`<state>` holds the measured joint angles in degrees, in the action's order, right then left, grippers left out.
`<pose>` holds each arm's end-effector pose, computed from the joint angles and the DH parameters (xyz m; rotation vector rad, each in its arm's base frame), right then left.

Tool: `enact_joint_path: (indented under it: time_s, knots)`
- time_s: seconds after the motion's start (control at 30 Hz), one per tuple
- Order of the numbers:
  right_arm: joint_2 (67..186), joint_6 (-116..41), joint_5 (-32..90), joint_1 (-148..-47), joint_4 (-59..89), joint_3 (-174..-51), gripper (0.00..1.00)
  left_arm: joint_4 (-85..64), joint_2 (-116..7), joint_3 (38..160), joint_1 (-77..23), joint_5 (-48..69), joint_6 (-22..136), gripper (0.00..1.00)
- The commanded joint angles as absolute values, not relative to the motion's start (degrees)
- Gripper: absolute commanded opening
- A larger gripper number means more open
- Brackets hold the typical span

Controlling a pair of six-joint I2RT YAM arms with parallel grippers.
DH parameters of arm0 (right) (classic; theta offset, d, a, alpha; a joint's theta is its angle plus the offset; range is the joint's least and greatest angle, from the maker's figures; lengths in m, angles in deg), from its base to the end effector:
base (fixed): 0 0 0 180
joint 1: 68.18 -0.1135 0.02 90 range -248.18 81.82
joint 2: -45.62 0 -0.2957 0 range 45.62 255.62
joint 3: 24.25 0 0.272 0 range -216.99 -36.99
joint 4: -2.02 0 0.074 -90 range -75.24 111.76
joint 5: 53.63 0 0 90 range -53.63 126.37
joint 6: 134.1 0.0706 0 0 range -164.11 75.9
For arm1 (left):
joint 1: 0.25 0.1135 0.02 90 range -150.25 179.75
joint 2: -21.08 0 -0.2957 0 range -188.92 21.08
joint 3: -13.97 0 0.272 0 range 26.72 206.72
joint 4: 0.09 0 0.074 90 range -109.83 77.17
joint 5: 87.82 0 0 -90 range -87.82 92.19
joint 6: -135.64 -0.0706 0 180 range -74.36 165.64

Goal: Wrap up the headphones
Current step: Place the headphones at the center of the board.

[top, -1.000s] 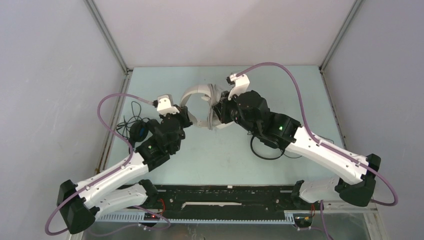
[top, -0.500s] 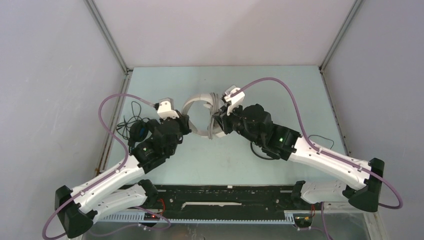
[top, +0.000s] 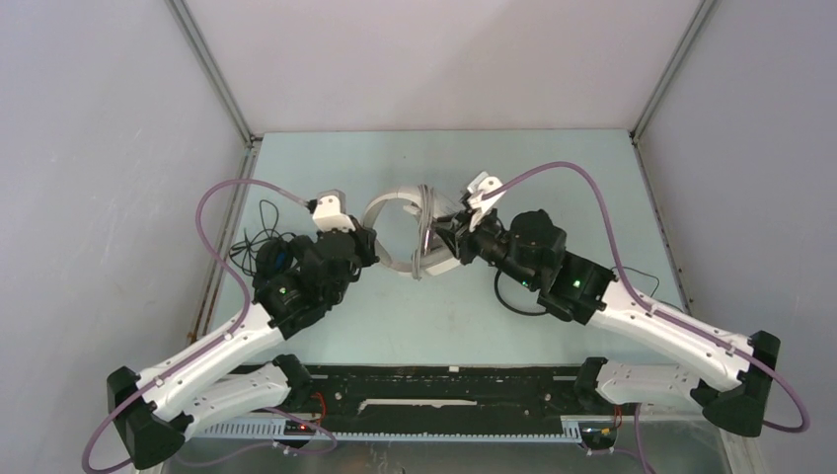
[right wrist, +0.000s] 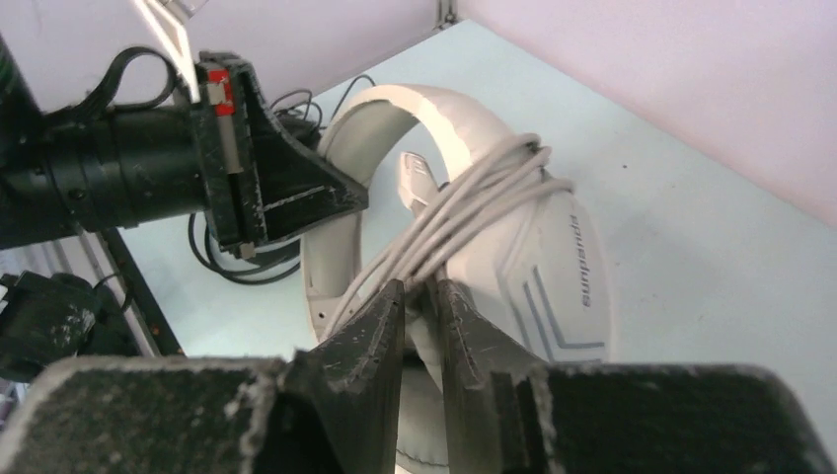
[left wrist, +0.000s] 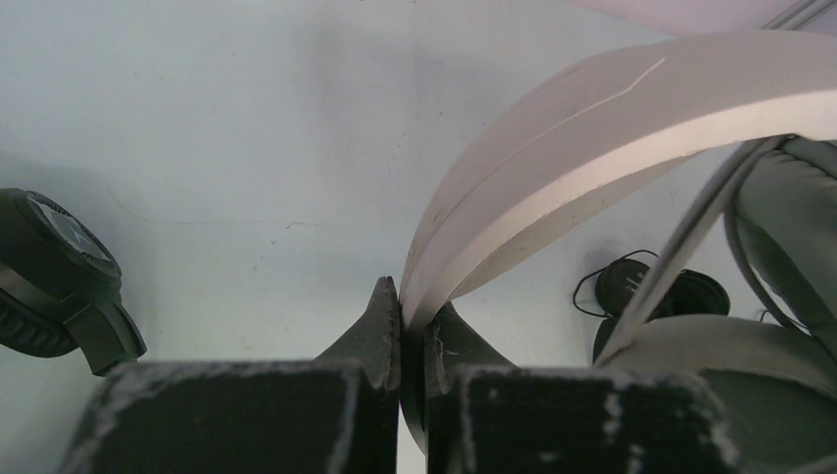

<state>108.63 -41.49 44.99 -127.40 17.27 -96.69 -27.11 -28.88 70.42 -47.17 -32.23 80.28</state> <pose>0.1612 0.2499 0.4070 -0.7100 1.5644 0.6846 0.1821 -0.1363 0.3243 -0.1962 1.8736 -0.4022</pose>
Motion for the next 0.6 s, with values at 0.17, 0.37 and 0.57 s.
enact_joint_path:
  time_s: [0.17, 0.37, 0.57]
  knots:
    - [102.5, -34.3, 37.7, -121.2, 16.2, -96.3, 0.28, -18.0, -29.5, 76.2, -47.0, -32.9, 81.1, 0.0]
    - [101.7, -33.9, 37.0, -120.7, 16.2, -96.3, 0.38, -17.9, -30.7, 76.7, -47.0, -33.1, 80.3, 0.0]
    - [100.4, -30.7, 36.0, -120.9, 16.8, -96.4, 0.56, -18.5, -33.1, 77.9, -46.0, -33.3, 79.1, 0.0]
